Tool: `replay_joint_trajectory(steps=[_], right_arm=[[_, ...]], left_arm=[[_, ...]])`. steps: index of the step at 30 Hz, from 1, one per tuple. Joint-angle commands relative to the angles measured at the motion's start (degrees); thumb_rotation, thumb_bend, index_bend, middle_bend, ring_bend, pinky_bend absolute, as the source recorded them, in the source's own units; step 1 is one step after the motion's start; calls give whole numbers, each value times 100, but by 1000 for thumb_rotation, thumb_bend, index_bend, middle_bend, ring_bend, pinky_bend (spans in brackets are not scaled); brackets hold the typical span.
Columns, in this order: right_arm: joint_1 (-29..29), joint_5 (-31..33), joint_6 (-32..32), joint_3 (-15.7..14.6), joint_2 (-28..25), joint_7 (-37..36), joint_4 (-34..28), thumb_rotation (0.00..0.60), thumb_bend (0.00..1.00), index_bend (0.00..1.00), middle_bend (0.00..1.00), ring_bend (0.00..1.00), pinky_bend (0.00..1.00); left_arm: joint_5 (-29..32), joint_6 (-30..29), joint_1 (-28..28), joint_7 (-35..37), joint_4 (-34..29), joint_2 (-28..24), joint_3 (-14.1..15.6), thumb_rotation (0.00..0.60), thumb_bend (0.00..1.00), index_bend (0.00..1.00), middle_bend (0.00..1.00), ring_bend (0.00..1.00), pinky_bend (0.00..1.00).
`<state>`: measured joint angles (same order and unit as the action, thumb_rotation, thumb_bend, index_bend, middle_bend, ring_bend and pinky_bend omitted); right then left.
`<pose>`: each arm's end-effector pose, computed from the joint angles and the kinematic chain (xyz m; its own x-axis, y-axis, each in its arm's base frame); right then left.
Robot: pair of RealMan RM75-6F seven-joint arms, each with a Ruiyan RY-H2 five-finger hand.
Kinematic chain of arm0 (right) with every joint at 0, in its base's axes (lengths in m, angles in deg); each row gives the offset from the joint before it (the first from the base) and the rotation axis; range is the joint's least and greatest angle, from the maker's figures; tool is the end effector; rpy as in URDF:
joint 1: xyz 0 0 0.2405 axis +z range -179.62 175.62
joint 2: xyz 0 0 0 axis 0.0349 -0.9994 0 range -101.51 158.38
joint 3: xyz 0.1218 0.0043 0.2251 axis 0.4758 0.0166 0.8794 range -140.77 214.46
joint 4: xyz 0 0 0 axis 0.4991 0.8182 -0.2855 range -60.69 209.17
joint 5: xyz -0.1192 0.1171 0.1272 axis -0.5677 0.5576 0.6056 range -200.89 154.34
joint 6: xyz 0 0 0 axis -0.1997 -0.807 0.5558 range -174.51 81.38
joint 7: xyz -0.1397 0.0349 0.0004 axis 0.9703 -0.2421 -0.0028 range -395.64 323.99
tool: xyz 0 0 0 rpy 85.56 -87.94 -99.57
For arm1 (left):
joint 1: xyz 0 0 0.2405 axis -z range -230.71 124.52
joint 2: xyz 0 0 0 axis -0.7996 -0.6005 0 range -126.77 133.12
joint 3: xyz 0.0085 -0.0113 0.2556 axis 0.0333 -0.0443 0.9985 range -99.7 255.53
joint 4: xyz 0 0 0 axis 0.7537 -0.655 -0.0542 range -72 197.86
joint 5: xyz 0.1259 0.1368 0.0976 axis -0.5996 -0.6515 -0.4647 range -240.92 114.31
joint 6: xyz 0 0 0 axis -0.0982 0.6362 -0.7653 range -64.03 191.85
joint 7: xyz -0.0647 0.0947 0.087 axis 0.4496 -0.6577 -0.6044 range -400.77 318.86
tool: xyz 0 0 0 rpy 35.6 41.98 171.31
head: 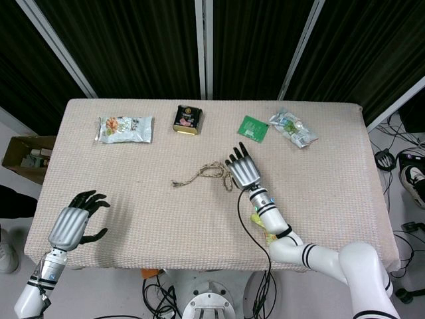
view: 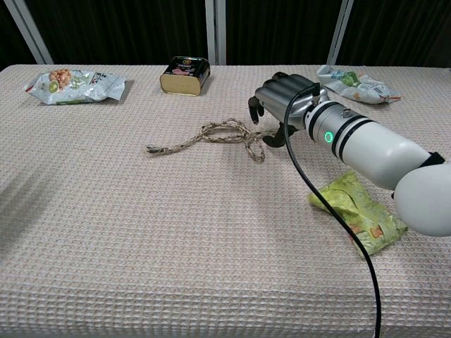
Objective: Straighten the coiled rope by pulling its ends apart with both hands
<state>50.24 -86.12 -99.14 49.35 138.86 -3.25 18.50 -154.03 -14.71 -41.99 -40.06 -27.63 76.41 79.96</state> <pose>-0.1118 -0.3830 -0.0998 0.6838 -0.0888 0.7243 -0.6827 -0.4283 0.5920 -0.2801 0.1900 0.0802 0.2987 0.1781 0.9376 0.9447 -0.1943 -0.2641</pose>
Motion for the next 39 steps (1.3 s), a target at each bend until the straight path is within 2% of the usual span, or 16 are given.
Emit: replay_joint_trajectory(steps=[1,11,23,31,35,39], right_arm=[[32,0,56,30,75,-26,113,600,351,426,315,102,46],[132,-18,187,113,321,-77,529,600,358,454,315,102,46],[197,-51,309,181,523,-175,877,600,369,551,334,102,53],[190,-132,289,225,576,-332,1053,600,475,613,361,103,71],[113,-222,158,227,400,-397,845,600,525,619,363,103,75],[-157,-381,-188,166,-105,-473,297,600,548,622,364,103,83]], left_arm=[[3,10,2,16,20,8,4,600,221,331,208,116,146],[29,-30,-52,110,118,32,31,600,222,331,208,116,146],[63,-19,-65,156,180,41,26,600,221,332,208,116,147],[70,-6,-55,170,194,43,12,600,222,331,208,116,147],[82,67,34,135,192,46,-62,600,221,331,208,116,146],[85,195,265,210,110,59,-270,600,221,331,208,116,147]])
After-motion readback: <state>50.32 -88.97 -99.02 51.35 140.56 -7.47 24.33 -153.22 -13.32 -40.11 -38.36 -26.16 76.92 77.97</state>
